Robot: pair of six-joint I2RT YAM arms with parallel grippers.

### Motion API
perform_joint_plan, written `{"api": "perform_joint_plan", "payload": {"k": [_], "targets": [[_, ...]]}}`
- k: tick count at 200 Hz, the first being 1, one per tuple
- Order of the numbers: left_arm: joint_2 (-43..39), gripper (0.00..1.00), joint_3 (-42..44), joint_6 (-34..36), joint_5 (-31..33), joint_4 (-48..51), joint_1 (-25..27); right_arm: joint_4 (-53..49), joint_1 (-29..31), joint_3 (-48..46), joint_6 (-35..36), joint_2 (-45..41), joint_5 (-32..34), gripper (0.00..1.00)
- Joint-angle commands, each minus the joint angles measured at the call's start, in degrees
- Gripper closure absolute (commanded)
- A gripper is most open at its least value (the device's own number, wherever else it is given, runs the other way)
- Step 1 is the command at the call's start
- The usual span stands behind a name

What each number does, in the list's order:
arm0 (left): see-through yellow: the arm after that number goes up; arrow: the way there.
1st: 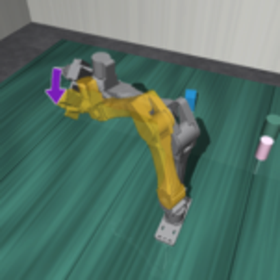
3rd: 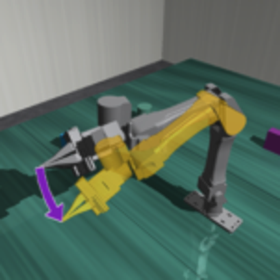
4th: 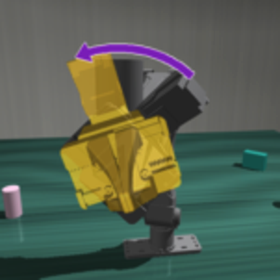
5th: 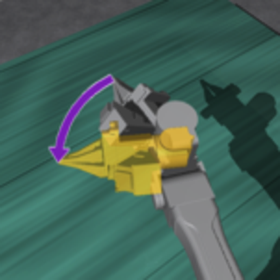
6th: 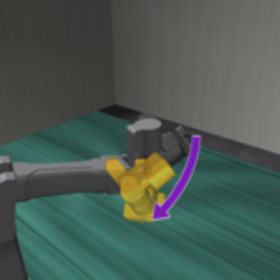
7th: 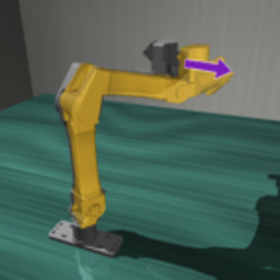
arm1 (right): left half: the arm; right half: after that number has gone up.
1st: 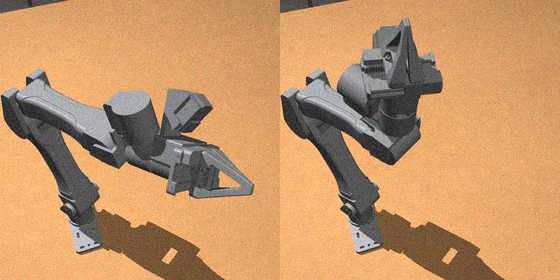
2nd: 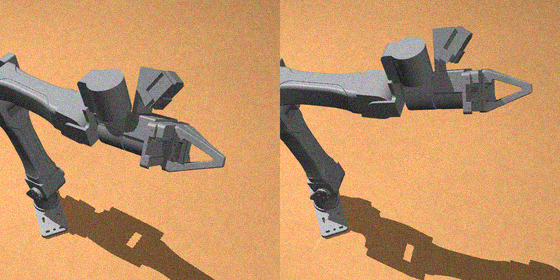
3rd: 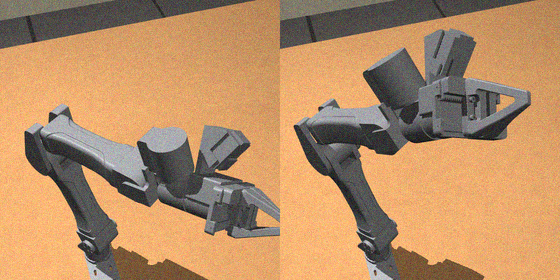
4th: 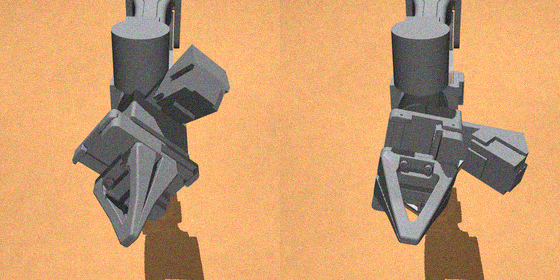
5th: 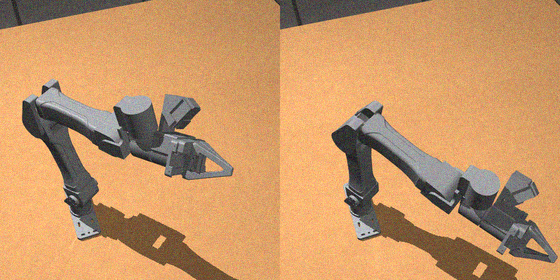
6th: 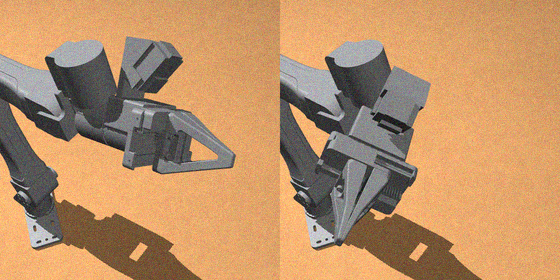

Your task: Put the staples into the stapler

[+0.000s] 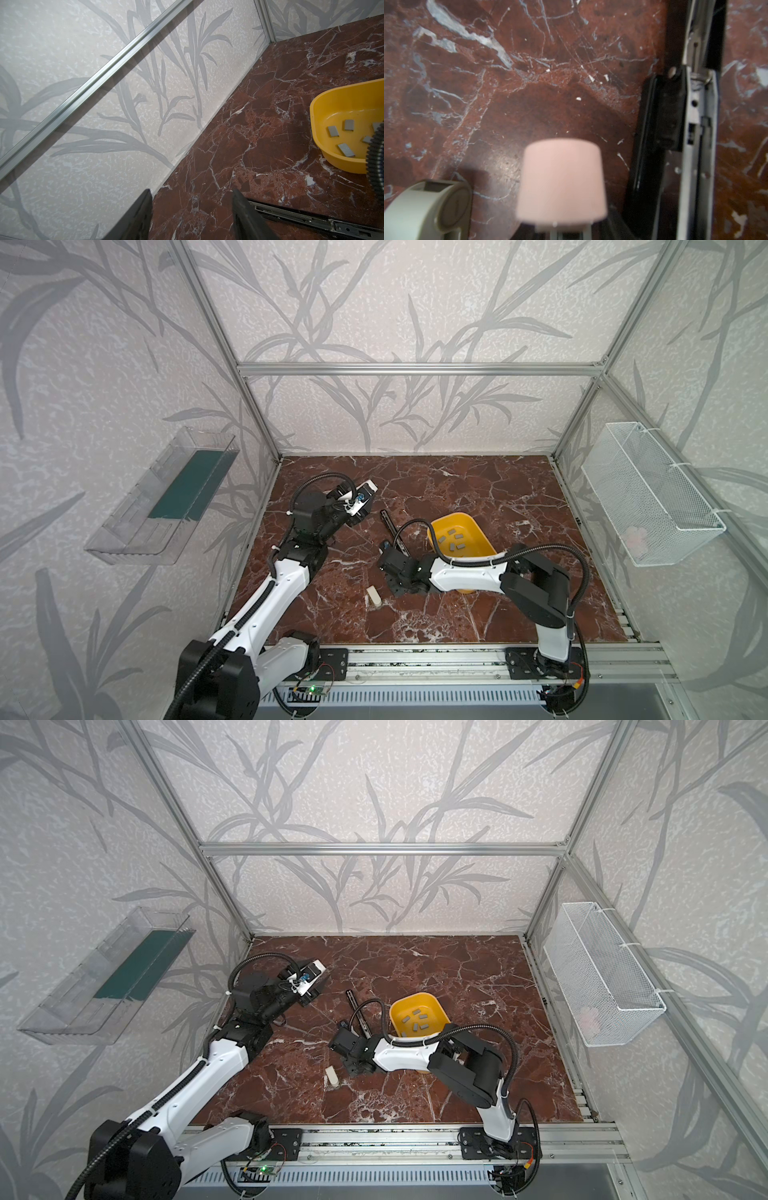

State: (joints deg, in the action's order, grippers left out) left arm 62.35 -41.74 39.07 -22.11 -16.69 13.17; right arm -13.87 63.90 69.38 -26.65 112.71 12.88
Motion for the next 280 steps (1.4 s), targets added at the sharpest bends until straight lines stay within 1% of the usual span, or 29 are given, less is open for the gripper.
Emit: {"api": "perform_joint_plan", "payload": {"k": [1,13,22,30,45,64,81,97,107,112,117,119,120,125,137,153,158,171,183,195,232,252,265,280], "targets": [[-0.52,0.39,-1.07,1.12,-1.29,0.86,0.1,-2.41,-0.41,0.18,-0.43,0.19,1.05,0.49],[-0.31,0.39,-1.2,2.05,-1.9,1.57,0.1,-2.33,-0.36,-0.01,0.1,-1.01,0.96,0.44],[-0.12,0.4,-1.25,3.39,-2.74,2.5,0.1,-1.84,-0.39,-0.73,0.49,-2.41,0.9,0.38],[-0.03,0.41,-1.34,4.7,-3.55,3.37,0.1,0.0,-0.38,-2.07,1.21,-4.14,0.23,0.34],[0.06,0.42,-1.3,6.63,-4.72,4.32,0.1,4.43,-0.38,-5.53,3.41,-8.31,-1.62,0.3],[-0.06,0.43,-1.08,8.99,-5.82,5.42,0.19,11.33,-0.26,-10.63,5.78,-14.13,-3.21,0.27],[-0.24,0.44,-0.99,10.94,-7.22,6.87,0.32,16.38,-0.35,-14.79,7.64,-19.36,-2.36,0.26],[-0.63,0.43,-0.61,11.31,-8.43,7.66,0.79,20.26,-0.42,-18.28,10.63,-24.19,-2.04,0.26],[-0.58,0.42,-0.57,13.34,-10.16,9.69,1.22,22.34,-0.41,-20.34,12.27,-27.3,-0.3,0.25],[-0.48,0.41,-0.87,15.59,-11.02,11.9,1.54,23.29,-0.52,-21.56,12.79,-28.83,0.81,0.24],[-0.41,0.41,-1.74,18.73,-11.68,16.26,1.96,24.22,-0.8,-22.77,13.33,-30.42,1.88,0.24],[-0.37,0.41,-2.22,21.16,-11.92,18.05,2.04,24.59,-0.86,-23.26,13.55,-31.16,2.12,0.24],[-0.38,0.41,-2.44,21.16,-12.04,19.44,2.24,24.81,-0.96,-23.56,13.64,-31.46,2.22,0.23],[-0.24,0.41,-4.17,27.07,-12.35,25.4,2.57,25.75,-1.51,-24.75,14.15,-33.07,2.53,0.23],[0.22,0.42,-8.32,36.55,-11.28,39.94,4.05,27.4,-2.87,-27.48,14.46,-37.0,3.86,0.23],[0.5,0.42,-11.78,46.43,-5.74,54.01,7.5,27.75,-4.74,-30.42,12.46,-41.9,5.54,0.23],[0.56,0.42,-12.37,48.75,-3.43,57.4,8.68,27.78,-6.95,-31.14,11.65,-43.24,5.57,0.23],[1.13,0.44,-13.15,52.93,3.22,64.68,11.75,27.82,-9.09,-32.82,9.91,-45.76,5.85,0.23],[1.76,0.46,-12.93,54.2,8.24,69.74,14.12,27.56,-10.46,-33.84,8.8,-47.25,6.14,0.23],[1.66,0.47,-11.49,54.36,10.59,71.93,15.69,27.67,-11.06,-34.26,8.55,-47.83,6.36,0.23],[1.43,0.46,-5.85,51.52,11.87,70.18,20.99,27.35,-11.19,-33.63,9.43,-46.19,7.71,0.23],[3.16,0.46,-3.22,50.63,15.19,68.99,24.15,26.86,-11.34,-33.24,9.86,-45.06,8.72,0.23],[4.6,0.47,-2.31,50.08,16.74,68.33,25.32,26.72,-11.41,-33.01,9.87,-44.53,8.71,0.23],[5.63,0.47,-1.79,48.95,16.89,67.71,26.07,26.5,-11.47,-32.75,9.87,-44.16,8.32,0.23]]}}
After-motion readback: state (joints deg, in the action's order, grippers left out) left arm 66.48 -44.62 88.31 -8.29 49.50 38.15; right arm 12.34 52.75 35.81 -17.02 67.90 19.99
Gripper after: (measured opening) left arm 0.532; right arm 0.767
